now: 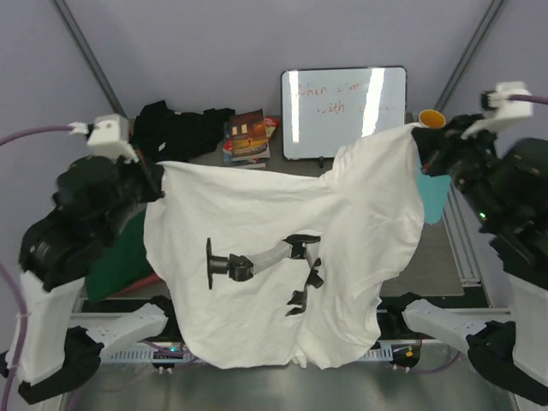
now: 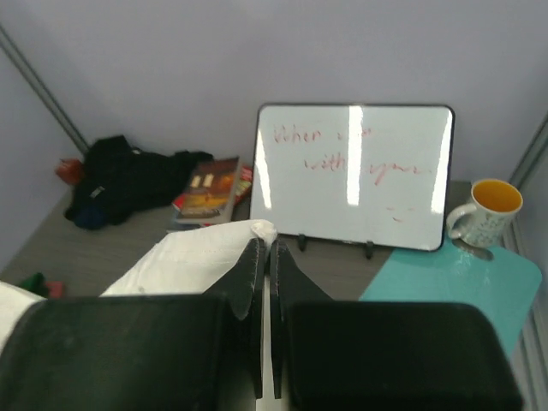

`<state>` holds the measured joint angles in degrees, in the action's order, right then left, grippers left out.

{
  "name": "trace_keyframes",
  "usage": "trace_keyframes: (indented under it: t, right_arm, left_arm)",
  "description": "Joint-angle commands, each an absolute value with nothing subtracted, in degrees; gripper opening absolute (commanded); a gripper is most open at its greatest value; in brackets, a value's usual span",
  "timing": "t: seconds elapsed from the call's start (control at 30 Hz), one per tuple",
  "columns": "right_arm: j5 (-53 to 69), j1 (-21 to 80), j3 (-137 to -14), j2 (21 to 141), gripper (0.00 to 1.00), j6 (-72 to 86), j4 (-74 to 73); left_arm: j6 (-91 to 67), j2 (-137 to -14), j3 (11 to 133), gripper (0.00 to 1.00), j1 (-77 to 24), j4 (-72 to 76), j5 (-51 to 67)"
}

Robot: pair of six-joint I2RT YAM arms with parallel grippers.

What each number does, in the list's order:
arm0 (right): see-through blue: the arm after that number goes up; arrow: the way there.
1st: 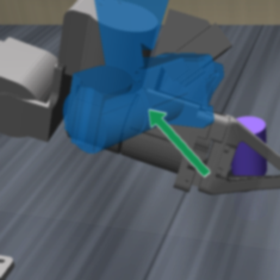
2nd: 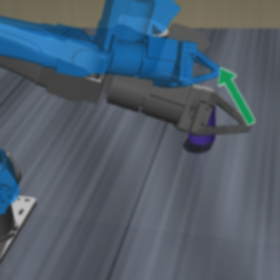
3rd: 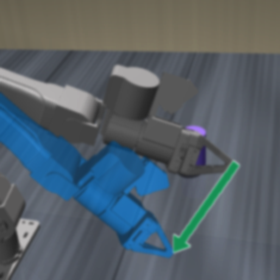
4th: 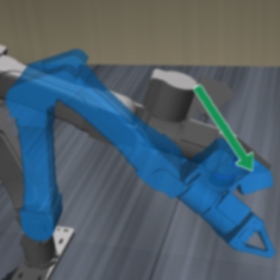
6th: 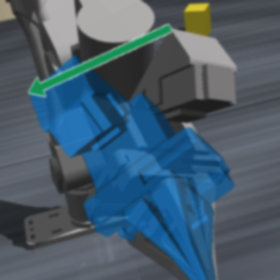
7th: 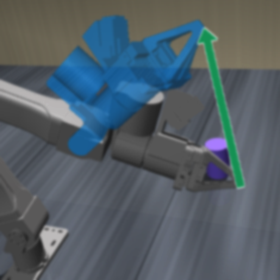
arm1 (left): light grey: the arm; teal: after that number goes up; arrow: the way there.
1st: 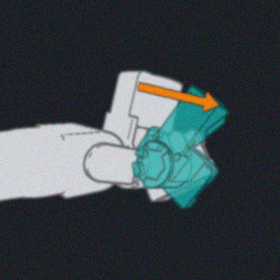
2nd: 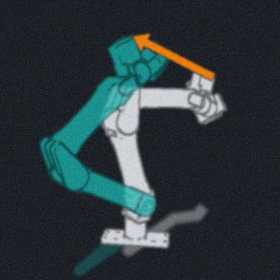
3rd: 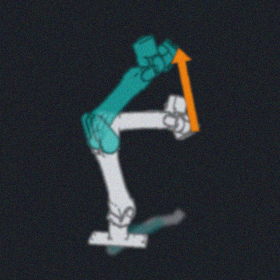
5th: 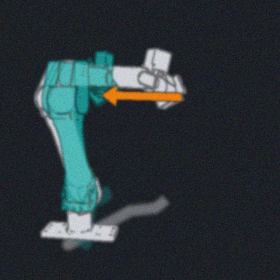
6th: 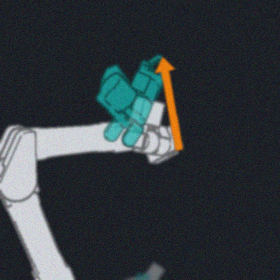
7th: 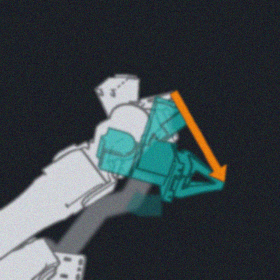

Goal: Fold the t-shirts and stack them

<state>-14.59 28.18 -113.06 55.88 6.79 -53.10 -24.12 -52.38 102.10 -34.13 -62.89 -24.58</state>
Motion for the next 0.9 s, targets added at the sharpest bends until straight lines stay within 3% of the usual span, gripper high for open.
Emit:
trace_keyframes:
  t: [0.0,0.33,0.87]
  right_arm:
    - [-21.8,28.4,-105.0,62.3,0.01,2.3,-49.7]
    - [-25.3,26.1,-91.5,71.9,0.01,0.7,-41.8]
    - [-27.6,18.6,-92.0,94.7,0.01,0.4,-30.9]
  left_arm:
    - [-18.3,-60.5,96.6,0.0,-34.1,-58.0,-34.6]
    - [-16.9,-76.9,82.9,0.0,-26.2,-47.6,-29.5]
    - [-19.3,-103.3,94.2,0.0,-20.4,-48.7,-39.9]
